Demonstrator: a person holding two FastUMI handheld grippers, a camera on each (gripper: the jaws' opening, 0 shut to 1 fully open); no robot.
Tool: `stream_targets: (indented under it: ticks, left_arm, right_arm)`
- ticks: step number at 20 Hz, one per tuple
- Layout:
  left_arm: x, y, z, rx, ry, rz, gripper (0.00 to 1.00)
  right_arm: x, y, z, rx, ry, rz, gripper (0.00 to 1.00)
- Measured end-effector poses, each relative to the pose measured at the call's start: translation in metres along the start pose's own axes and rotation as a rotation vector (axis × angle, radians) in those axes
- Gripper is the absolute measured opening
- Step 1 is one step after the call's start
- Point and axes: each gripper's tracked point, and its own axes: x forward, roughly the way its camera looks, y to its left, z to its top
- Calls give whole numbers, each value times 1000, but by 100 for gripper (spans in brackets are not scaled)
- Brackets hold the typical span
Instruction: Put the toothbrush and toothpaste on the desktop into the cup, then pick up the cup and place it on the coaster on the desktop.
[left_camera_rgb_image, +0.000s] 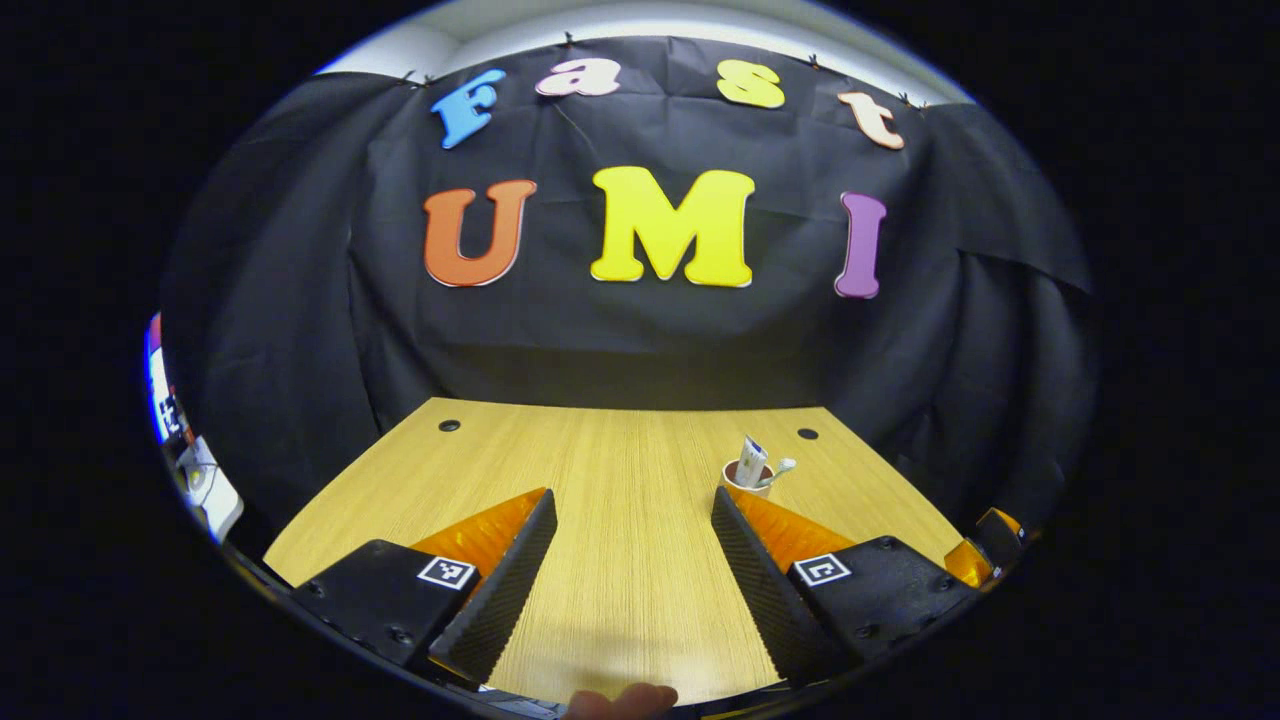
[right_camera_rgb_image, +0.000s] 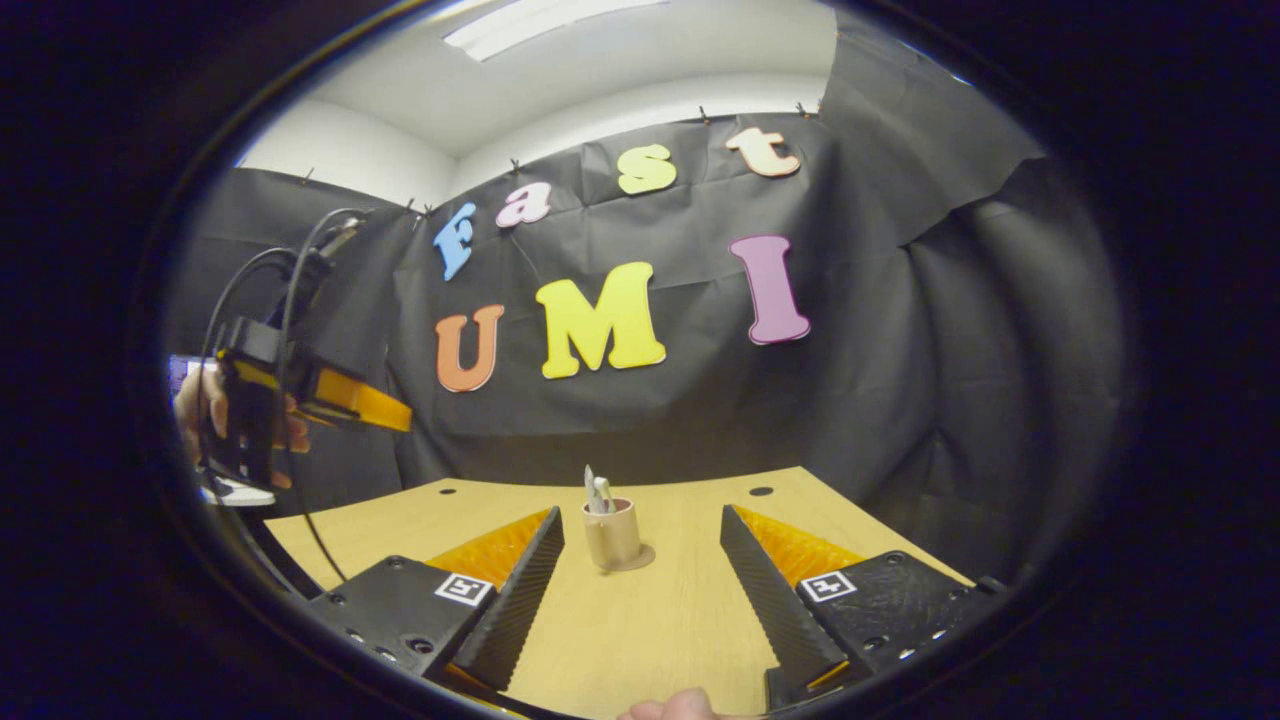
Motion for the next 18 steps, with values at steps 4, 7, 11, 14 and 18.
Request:
stream_targets:
  ticks: [4,7,11,14,18]
  left_arm:
    - [-17,10,-5,89,-197,84,98]
    - [-23,-6,-22,88,-242,60,98]
    - [-20,-19,-35,56,-293,26,99]
    - [-14,-14,-36,12,-297,27,99]
    - [-16,-9,-30,13,-340,38,98]
  right_arm:
    - [2,16,15,-71,-53,-45,95]
    - [9,29,10,-106,-52,-52,95]
    - [11,42,9,-119,-64,-52,96]
    - [13,36,8,-117,-68,-81,94]
    - [14,28,9,-105,-65,-122,96]
